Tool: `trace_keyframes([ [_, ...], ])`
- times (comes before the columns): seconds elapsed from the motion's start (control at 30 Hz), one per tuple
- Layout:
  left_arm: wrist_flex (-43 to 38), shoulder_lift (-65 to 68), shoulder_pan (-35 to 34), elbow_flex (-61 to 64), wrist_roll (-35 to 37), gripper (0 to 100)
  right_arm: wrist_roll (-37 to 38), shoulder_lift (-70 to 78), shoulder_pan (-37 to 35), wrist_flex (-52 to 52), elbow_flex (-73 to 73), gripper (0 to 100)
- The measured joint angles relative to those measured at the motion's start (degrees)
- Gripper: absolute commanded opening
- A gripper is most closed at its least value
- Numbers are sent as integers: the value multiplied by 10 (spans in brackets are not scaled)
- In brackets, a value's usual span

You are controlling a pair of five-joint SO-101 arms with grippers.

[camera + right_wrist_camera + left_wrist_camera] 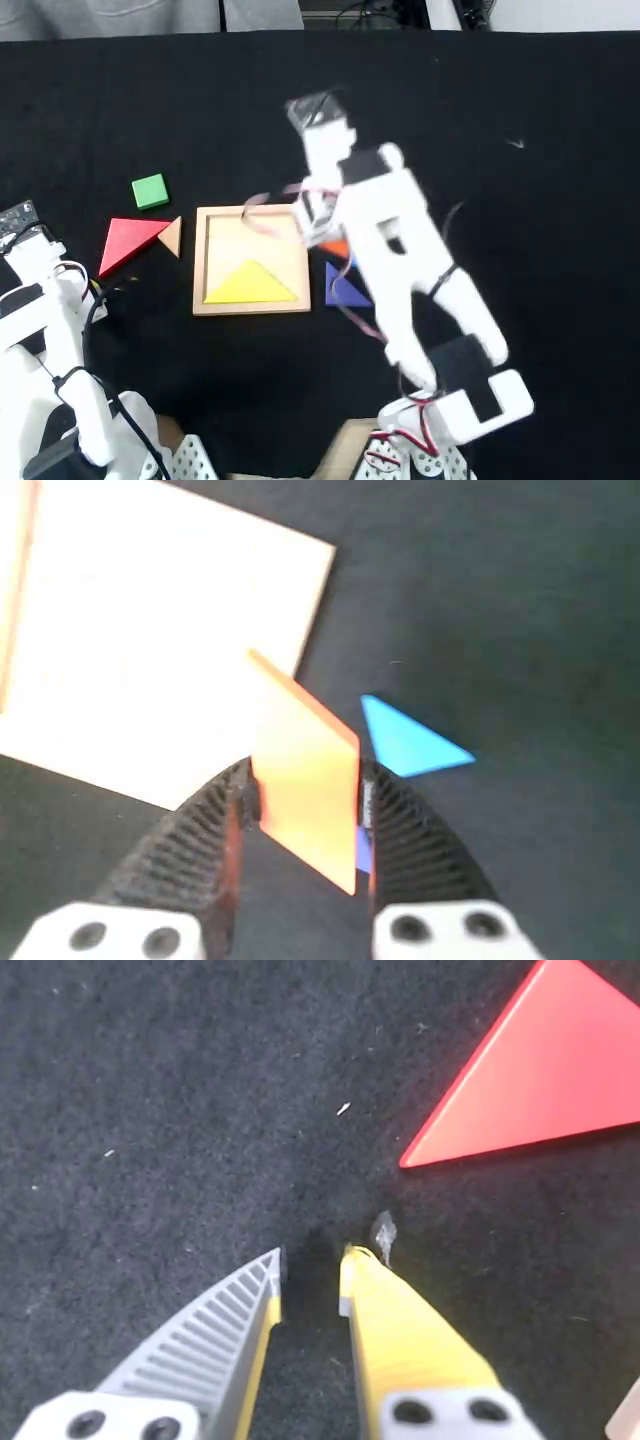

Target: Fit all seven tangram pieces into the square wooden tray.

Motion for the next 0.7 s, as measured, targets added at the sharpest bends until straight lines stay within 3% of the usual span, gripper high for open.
trace_keyframes([
  [0.13, 0, 0, 0, 0, 0, 105, -31, 14, -47, -36, 33, 64],
  [0.4, 0, 0, 0, 0, 0, 105, -226, 151, -94, 6, -69, 64],
  [0.7, 0, 0, 0, 0, 0, 105, -251, 210, -91, 18, -103, 64],
])
